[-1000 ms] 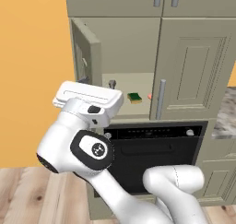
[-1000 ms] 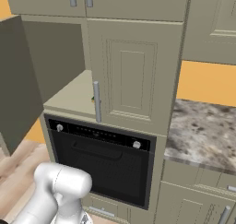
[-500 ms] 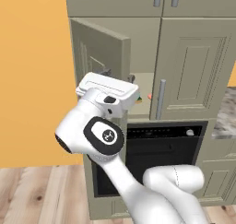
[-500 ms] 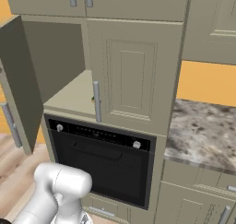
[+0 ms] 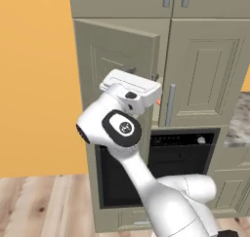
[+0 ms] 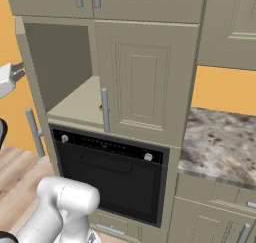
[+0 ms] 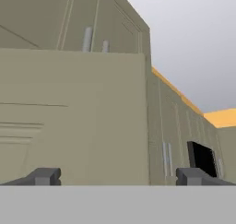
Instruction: Pick up the bar soap and sponge from the sink, and place them back in the cabinet, and close the cabinet doors.
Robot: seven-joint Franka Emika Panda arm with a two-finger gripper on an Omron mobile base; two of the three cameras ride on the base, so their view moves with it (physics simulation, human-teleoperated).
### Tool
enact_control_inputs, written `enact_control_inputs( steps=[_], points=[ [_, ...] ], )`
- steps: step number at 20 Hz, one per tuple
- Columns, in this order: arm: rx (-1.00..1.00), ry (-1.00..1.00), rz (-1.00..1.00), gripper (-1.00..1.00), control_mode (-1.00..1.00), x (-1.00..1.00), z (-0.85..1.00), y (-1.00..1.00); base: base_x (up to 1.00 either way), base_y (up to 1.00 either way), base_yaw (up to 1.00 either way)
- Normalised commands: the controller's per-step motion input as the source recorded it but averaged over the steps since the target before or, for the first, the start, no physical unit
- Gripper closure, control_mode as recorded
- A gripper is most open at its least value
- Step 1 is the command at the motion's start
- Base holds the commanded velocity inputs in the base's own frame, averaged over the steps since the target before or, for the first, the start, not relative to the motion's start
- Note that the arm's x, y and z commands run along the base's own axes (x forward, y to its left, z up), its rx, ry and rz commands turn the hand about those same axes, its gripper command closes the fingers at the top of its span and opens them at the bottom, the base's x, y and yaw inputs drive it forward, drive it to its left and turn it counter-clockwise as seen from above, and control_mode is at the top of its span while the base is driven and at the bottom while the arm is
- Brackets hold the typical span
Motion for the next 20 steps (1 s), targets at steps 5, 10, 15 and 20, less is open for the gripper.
enact_control_inputs(
  steps=[5,10,15,20],
  points=[
    [0.06,0.00,0.00,-1.00,-1.00,0.40,0.00,-0.48,0.00,0.00,0.00],
    [0.07,0.02,0.00,-1.00,-1.00,0.49,0.00,-0.46,0.00,0.00,0.00],
    [0.07,0.05,0.04,-1.00,-1.00,0.49,0.00,-0.44,0.00,0.00,0.00],
    [0.00,0.03,0.05,-1.00,-1.00,0.34,0.00,-0.31,0.00,0.00,0.00]
  ],
)
